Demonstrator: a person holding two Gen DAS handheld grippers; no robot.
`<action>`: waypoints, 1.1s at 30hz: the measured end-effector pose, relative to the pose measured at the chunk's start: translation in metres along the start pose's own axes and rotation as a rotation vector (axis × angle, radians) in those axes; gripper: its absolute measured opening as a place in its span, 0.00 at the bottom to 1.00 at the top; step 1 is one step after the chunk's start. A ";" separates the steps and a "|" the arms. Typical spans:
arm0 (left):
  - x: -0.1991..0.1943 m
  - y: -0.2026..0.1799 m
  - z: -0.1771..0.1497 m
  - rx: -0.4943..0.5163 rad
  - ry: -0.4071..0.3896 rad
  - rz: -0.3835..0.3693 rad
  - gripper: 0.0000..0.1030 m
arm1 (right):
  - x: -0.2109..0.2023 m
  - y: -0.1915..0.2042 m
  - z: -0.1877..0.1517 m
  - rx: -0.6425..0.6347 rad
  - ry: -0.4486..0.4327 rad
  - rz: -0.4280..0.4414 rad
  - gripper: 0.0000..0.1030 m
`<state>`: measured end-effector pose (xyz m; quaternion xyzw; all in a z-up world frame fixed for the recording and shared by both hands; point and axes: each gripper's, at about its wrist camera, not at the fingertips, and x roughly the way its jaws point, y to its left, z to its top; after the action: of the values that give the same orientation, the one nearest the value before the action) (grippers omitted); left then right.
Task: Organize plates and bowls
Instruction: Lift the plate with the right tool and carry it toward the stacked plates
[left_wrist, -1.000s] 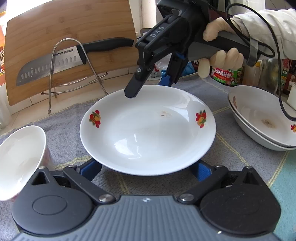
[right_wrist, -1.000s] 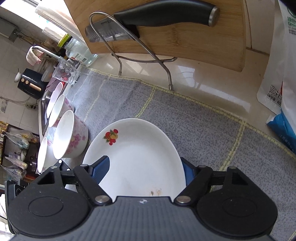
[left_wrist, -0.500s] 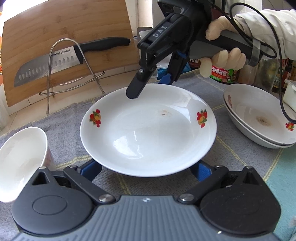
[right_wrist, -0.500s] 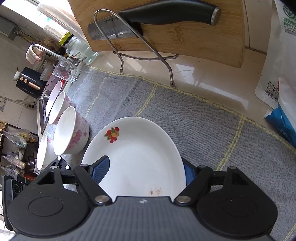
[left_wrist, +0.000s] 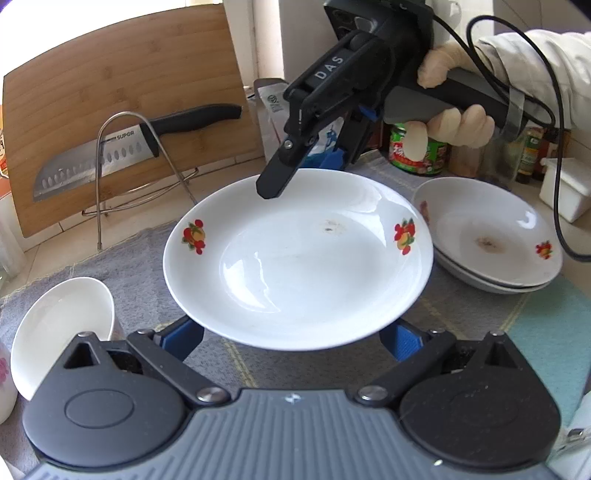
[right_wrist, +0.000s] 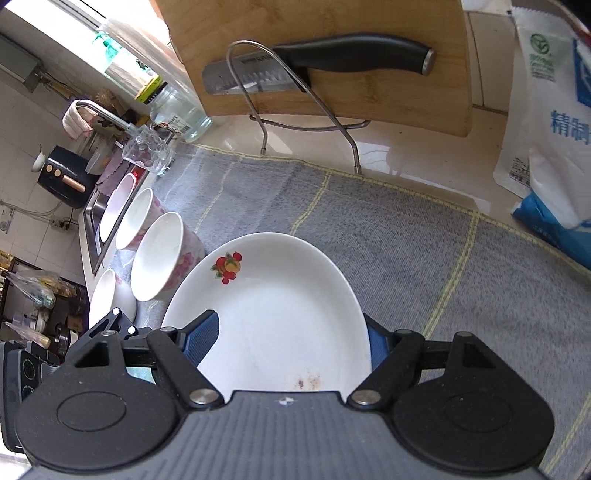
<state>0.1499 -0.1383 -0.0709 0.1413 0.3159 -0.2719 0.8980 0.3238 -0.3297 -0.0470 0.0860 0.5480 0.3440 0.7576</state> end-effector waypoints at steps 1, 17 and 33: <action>-0.003 -0.001 0.000 0.000 0.000 -0.005 0.97 | -0.002 0.002 -0.002 0.003 -0.006 -0.001 0.82; -0.034 -0.022 0.003 0.061 -0.032 -0.079 0.97 | -0.037 0.018 -0.047 0.054 -0.090 -0.045 0.82; -0.031 -0.056 0.015 0.191 -0.052 -0.229 0.97 | -0.088 0.002 -0.112 0.187 -0.206 -0.124 0.82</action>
<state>0.1046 -0.1775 -0.0439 0.1819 0.2792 -0.4051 0.8514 0.2087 -0.4099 -0.0213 0.1570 0.5014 0.2333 0.8183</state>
